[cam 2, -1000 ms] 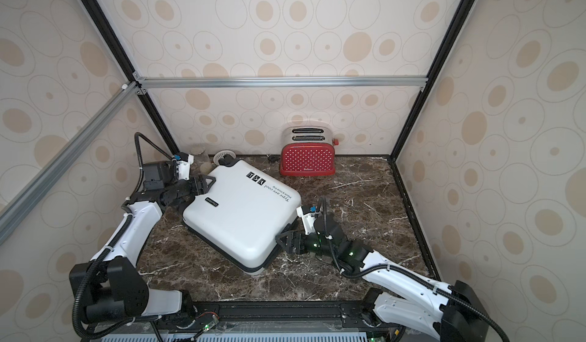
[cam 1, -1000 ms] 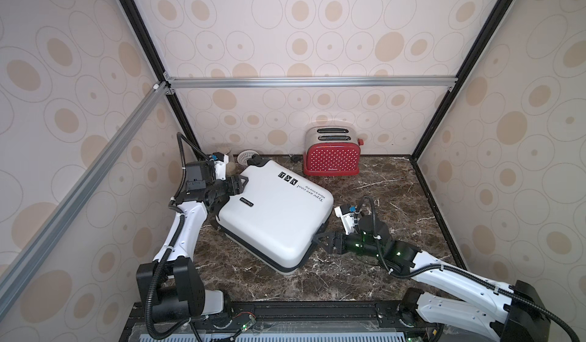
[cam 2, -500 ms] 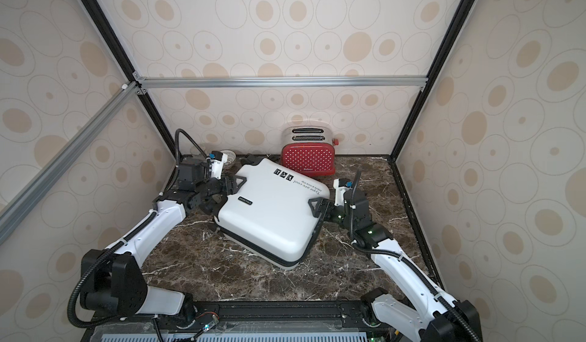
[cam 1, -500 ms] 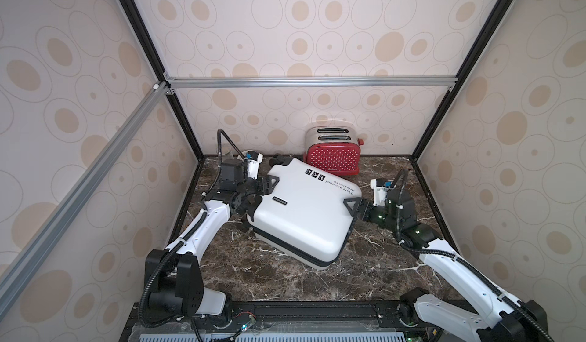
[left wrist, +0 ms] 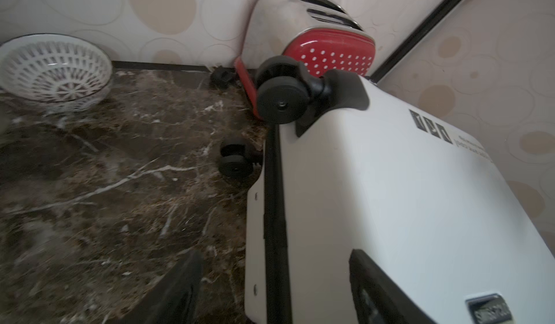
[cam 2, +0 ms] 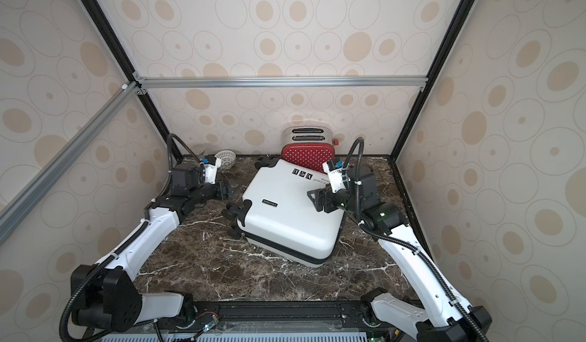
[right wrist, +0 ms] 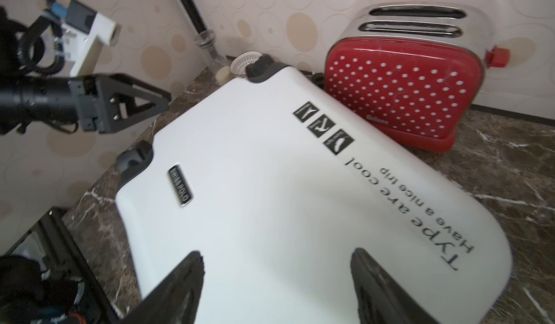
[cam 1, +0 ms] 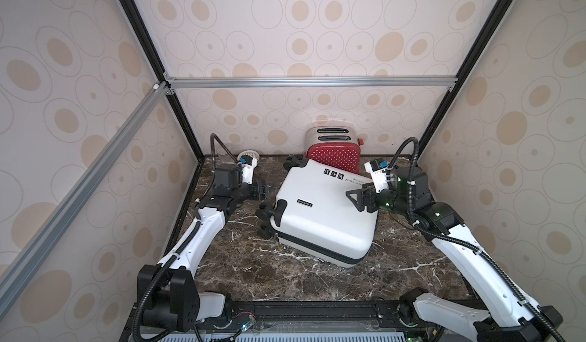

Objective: Open the suitcase zippers
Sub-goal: Adjust the suitcase at the center of the board.

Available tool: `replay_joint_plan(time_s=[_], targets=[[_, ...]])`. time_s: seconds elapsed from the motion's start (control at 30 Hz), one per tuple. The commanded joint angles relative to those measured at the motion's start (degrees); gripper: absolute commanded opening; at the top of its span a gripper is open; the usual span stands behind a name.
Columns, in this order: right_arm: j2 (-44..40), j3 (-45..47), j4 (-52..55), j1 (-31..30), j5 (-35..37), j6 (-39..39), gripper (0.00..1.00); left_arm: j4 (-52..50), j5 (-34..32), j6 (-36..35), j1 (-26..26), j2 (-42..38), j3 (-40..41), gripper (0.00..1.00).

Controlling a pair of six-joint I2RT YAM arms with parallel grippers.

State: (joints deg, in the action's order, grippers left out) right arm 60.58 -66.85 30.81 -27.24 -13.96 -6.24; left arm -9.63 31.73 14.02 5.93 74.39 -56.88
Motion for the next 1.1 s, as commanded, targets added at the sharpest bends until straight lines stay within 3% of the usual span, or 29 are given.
replay_joint_plan(time_s=[0.0, 0.1, 0.27, 0.47, 0.63, 0.7, 0.8, 1.07], targets=[[-3.61, 1.84, 9.19, -9.79, 0.39, 2.0, 0.76, 0.46, 8.71, -3.88, 0.06, -2.86, 4.69, 0.77], [-8.08, 7.39, 3.0, -22.76, 5.26, -4.67, 0.76, 10.67, 16.58, 1.82, 0.05, -5.52, 12.49, 0.76], [-5.92, 12.53, 3.06, -33.04, 9.47, -12.8, 0.76, 15.79, 19.25, 4.82, 0.77, -6.94, 17.57, 0.74], [-1.95, 15.45, -0.6, -31.86, 20.01, -13.52, 0.82, 17.81, 19.17, 6.87, 4.0, -6.52, 19.63, 0.71], [-4.06, 17.49, -4.04, -17.91, 14.45, -11.38, 0.81, 25.07, 19.09, 11.71, 9.05, -5.95, 21.54, 0.7], [-4.54, 16.67, -4.28, -14.38, 11.59, -6.92, 0.8, 24.86, 18.09, 12.45, 9.62, -6.04, 21.14, 0.71], [-2.5, 10.51, -0.52, -13.82, 9.26, 3.3, 0.8, 22.18, 14.51, 12.04, 8.91, -7.81, 19.63, 0.74], [11.83, -12.16, 12.22, -19.22, 3.41, 36.67, 0.78, 24.43, 8.15, 20.48, -2.75, -13.34, 23.7, 0.77]])
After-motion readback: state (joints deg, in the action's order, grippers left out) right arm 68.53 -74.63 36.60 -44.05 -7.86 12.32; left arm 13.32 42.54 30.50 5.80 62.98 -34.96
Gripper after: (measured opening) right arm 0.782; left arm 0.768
